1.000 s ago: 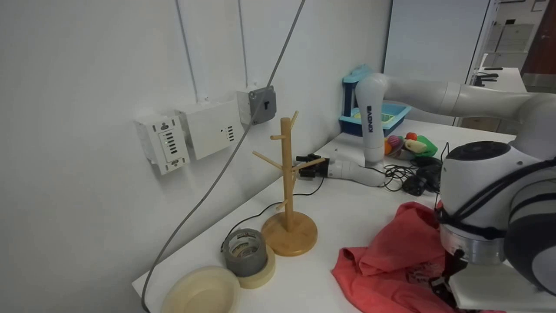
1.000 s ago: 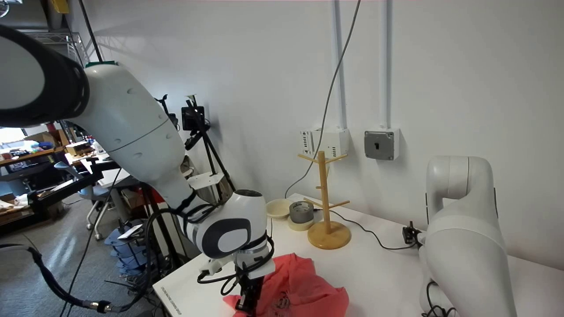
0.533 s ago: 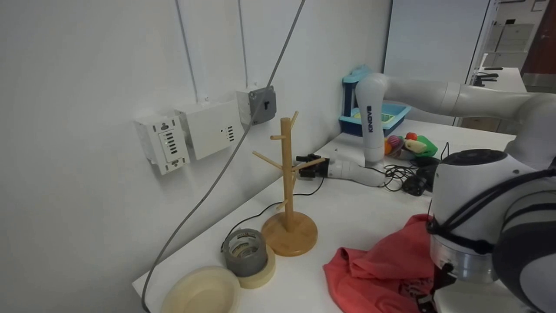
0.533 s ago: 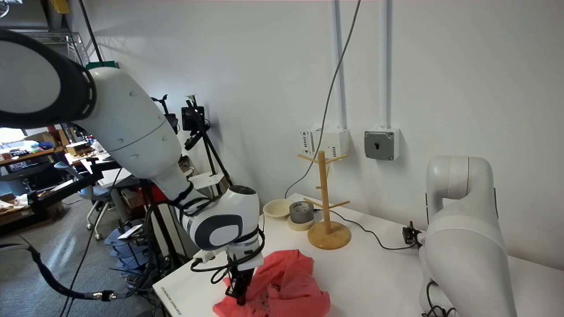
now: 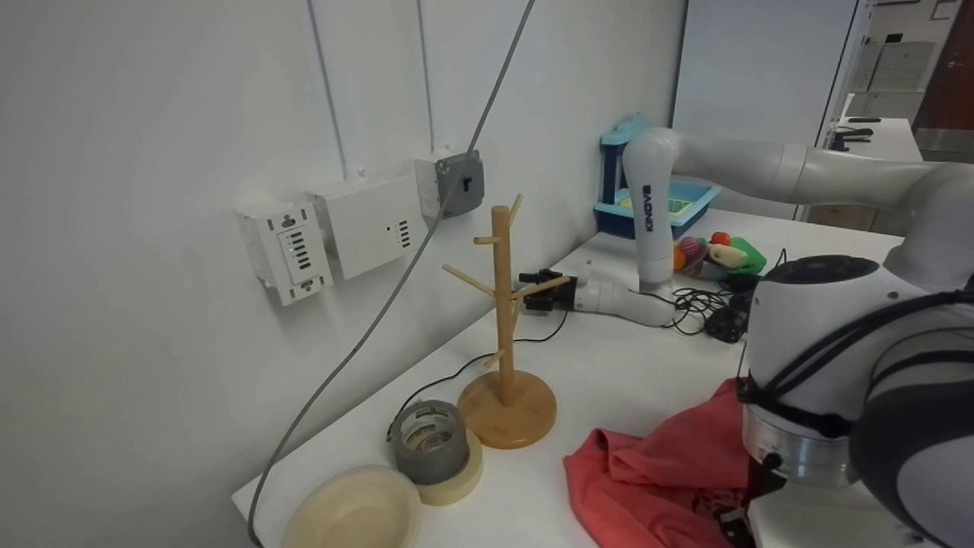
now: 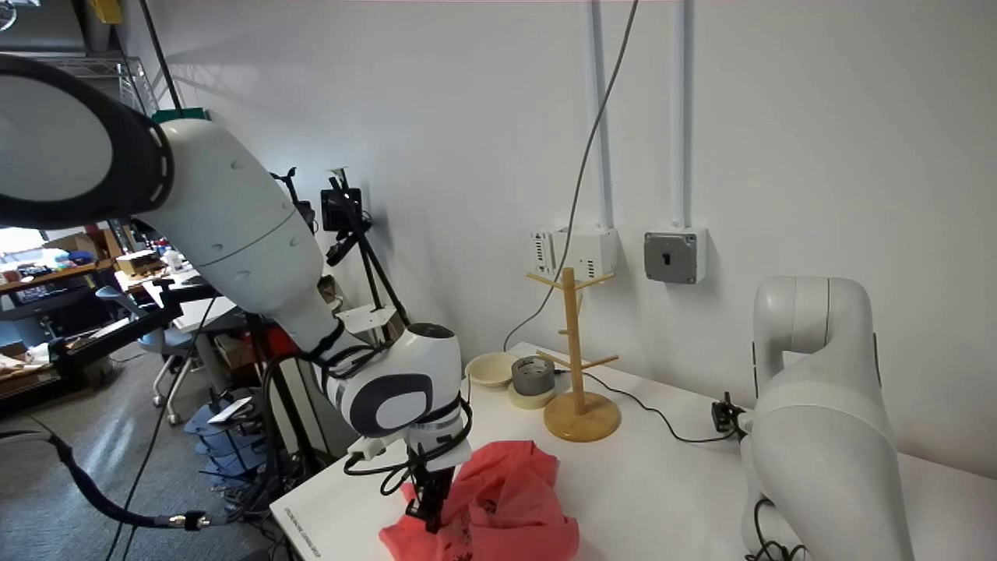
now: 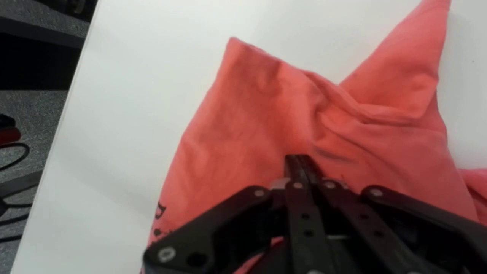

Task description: Fold the sweatshirt on the table then unfold it

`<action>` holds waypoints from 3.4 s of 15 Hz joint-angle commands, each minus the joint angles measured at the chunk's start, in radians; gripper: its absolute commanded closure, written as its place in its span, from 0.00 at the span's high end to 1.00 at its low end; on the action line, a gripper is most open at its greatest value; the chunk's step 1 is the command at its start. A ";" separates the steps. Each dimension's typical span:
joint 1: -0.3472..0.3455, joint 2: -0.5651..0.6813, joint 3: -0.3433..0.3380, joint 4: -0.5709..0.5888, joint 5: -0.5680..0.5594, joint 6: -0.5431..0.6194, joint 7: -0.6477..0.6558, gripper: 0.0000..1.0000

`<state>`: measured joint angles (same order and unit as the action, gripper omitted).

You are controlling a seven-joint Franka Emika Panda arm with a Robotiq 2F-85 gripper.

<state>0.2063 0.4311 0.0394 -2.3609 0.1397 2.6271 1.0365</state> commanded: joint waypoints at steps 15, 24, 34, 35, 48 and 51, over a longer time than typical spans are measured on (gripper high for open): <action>0.014 -0.046 -0.042 0.067 -0.181 0.077 -0.143 0.95; 0.099 0.106 -0.081 0.186 -0.123 0.343 -0.133 1.00; 0.316 0.257 -0.342 0.323 -0.080 0.354 0.070 0.97; 0.335 0.261 -0.361 0.325 -0.084 0.347 0.086 0.98; 0.518 0.239 -0.540 0.292 -0.130 0.262 0.204 0.97; 0.523 0.239 -0.557 0.290 -0.158 0.192 0.259 0.97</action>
<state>0.7080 0.6809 -0.4856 -2.0629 0.0215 2.8822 1.2285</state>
